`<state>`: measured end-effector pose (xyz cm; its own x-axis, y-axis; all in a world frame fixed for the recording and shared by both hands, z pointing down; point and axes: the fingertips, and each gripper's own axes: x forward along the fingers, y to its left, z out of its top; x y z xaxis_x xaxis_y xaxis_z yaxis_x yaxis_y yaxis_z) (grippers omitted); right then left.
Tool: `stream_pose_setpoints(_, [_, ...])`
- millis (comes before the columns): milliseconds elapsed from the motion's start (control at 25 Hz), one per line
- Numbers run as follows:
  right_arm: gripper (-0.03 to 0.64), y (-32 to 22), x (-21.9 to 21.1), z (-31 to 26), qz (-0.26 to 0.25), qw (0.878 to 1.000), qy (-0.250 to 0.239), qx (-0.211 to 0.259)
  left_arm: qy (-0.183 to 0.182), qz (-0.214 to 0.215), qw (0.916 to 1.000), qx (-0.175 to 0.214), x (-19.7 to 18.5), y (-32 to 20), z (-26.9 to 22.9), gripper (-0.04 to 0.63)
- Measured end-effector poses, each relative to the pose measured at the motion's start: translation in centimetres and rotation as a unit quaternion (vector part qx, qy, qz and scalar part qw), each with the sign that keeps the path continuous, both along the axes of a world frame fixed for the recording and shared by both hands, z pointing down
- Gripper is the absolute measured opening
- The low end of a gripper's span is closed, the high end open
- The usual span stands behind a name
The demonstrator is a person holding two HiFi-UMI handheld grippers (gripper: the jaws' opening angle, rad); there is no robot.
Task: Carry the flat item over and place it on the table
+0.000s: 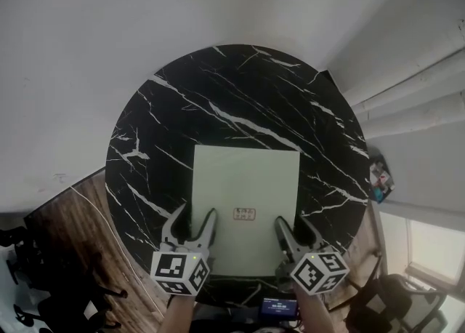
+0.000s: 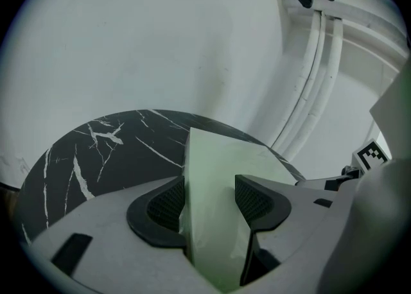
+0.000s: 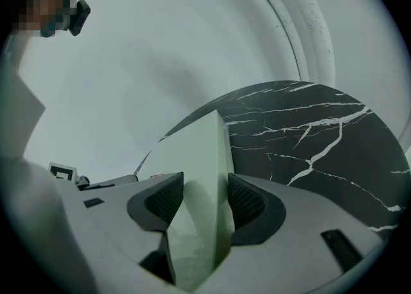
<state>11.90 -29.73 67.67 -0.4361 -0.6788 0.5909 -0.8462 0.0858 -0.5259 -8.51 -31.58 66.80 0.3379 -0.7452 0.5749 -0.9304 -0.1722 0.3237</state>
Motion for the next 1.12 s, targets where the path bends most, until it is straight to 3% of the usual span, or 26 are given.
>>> stream_pose_setpoints(120, [0.196,0.2,-0.1,-0.3,-0.002,1.0,0.013,0.007,0.001,-0.005,1.0,0.001,-0.3,0.2,0.0,0.25])
stream_pose_setpoints(320, [0.192,1.1,0.8,-1.4,0.017,1.0,0.013,0.019,0.043,-0.02,0.9988,-0.012,-1.1,0.8,-0.3,0.232])
stream_pose_setpoints(520, [0.136,1.3,0.8,-3.4,0.02,0.998,0.026,0.049,0.032,-0.015,0.9994,0.002,-1.6,1.7,-1.6,0.213])
stream_pose_setpoints(840, [0.039,3.4,-0.8,-6.4,-0.003,0.995,0.032,0.099,0.016,-0.007,0.9991,0.039,-2.1,3.7,-4.3,0.038])
stream_pose_setpoints(1120, [0.026,5.1,-1.7,-7.8,-0.009,0.989,0.071,0.129,-0.014,0.017,0.9979,0.062,-2.1,5.3,-6.2,0.014])
